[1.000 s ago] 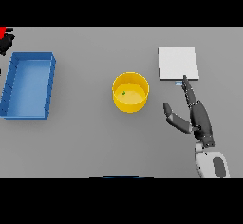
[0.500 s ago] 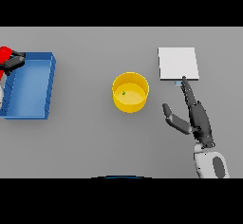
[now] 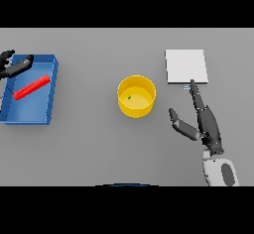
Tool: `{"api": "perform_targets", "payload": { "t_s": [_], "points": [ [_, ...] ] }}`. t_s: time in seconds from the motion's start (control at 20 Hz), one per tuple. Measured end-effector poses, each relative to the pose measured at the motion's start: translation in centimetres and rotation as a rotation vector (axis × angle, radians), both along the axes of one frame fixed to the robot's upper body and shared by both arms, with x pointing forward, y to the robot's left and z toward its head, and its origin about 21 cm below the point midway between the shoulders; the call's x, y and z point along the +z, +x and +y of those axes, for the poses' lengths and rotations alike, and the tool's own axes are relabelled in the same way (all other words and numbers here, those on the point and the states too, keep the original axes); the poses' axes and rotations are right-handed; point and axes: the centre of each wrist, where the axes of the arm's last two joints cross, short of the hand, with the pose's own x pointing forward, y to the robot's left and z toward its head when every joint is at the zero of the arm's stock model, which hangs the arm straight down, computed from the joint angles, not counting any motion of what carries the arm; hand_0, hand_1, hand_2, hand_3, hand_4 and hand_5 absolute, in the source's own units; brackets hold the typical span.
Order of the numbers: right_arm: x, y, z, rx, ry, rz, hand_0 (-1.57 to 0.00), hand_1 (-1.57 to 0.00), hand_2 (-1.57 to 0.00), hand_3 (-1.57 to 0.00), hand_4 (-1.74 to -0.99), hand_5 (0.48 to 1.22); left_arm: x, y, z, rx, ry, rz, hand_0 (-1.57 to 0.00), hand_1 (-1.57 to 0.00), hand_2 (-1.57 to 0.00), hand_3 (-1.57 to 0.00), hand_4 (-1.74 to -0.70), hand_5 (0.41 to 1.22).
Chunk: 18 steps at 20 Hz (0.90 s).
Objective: Pick up the red beaker and tilt it to pour out 1 green nut into yellow bowl. Pick up the yellow bowl and place it on the metallic measuring scale.
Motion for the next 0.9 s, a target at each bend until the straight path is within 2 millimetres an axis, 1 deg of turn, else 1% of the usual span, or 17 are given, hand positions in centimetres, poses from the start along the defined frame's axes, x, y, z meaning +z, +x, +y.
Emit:
{"api": "perform_targets", "payload": {
  "t_s": [0.05,0.15,0.2,0.25,0.3,0.35,0.45,0.5,0.55,0.65,0.75,0.85,0.9],
  "points": [
    [0.3,0.4,-0.1,-0.007,-0.003,0.002,0.0,0.0,0.0,0.0,-1.154,0.657,0.3,0.4,-0.4,-0.001,0.003,-0.011,-0.1,-0.09,-0.09,-0.09,-0.78,0.631],
    [0.4,0.3,0.3,-0.013,-0.012,0.014,0.0,0.0,0.0,0.0,-1.131,0.631,0.5,0.4,-0.3,-0.016,0.0,-0.061,-0.06,-0.06,-0.06,-0.06,-0.78,0.633],
    [0.8,0.8,0.4,-0.037,-0.067,0.043,0.0,0.0,0.0,0.0,-1.115,0.638,0.4,0.3,-0.2,-0.024,-0.015,-0.076,-0.05,-0.05,-0.04,-0.05,-0.78,0.635],
    [0.8,0.8,0.7,-0.01,-0.094,0.038,0.0,0.0,0.0,0.0,-1.087,0.649,0.6,0.5,-0.2,-0.027,-0.024,-0.101,-0.04,-0.04,-0.03,-0.04,-0.78,0.644],
    [0.9,1.0,0.8,0.046,-0.123,0.014,0.0,0.0,0.0,0.0,-1.08,0.662,0.5,0.4,-0.3,-0.035,-0.051,-0.12,-0.03,-0.03,-0.03,-0.03,-0.79,0.652],
    [1.4,1.5,0.8,0.089,-0.159,0.001,0.0,0.0,0.0,0.0,-1.088,0.665,0.5,0.2,-0.6,-0.042,-0.072,-0.132,-0.03,-0.02,-0.02,-0.02,-0.79,0.657],
    [2.2,2.3,0.0,0.161,-0.32,-0.003,0.0,0.0,0.0,0.0,-1.122,0.649,0.2,0.1,-1.1,-0.044,-0.087,-0.142,-0.02,-0.01,-0.01,-0.01,-0.8,0.666],
    [3.1,3.1,0.2,0.188,-0.42,-0.02,0.0,0.0,0.0,0.0,-1.128,0.637,0.1,-0.2,-1.1,-0.054,-0.092,-0.149,-0.01,-0.01,-0.01,-0.01,-0.8,0.673],
    [3.4,3.5,0.5,0.218,-0.491,-0.025,0.0,0.0,0.0,0.0,-1.132,0.631,0.5,-0.2,-1.2,-0.046,-0.088,-0.145,-0.01,-0.01,-0.01,-0.01,-0.8,0.678],
    [4.1,4.7,1.1,0.289,-0.649,-0.066,0.0,0.0,0.0,0.0,-1.142,0.627,0.2,-0.3,-1.7,-0.051,-0.101,-0.143,-0.01,-0.01,-0.01,-0.01,-0.81,0.687],
    [5.3,5.7,1.8,0.379,-0.793,-0.102,0.0,0.0,0.0,0.0,-1.152,0.632,-0.2,-0.5,-1.4,-0.037,-0.108,-0.122,0.0,0.0,0.0,0.0,-0.81,0.688],
    [5.7,6.7,2.6,0.459,-0.887,-0.13,0.0,0.0,0.0,0.0,-1.162,0.637,-0.1,-0.5,-1.5,-0.05,-0.111,-0.133,0.0,0.0,0.0,0.0,-0.81,0.689],
    [5.9,7.2,3.4,0.503,-0.94,-0.146,0.0,0.0,0.0,0.0,-1.167,0.639,-0.1,-0.6,-1.6,-0.054,-0.105,-0.134,0.0,0.0,0.0,0.0,-0.81,0.687]
  ]
}}
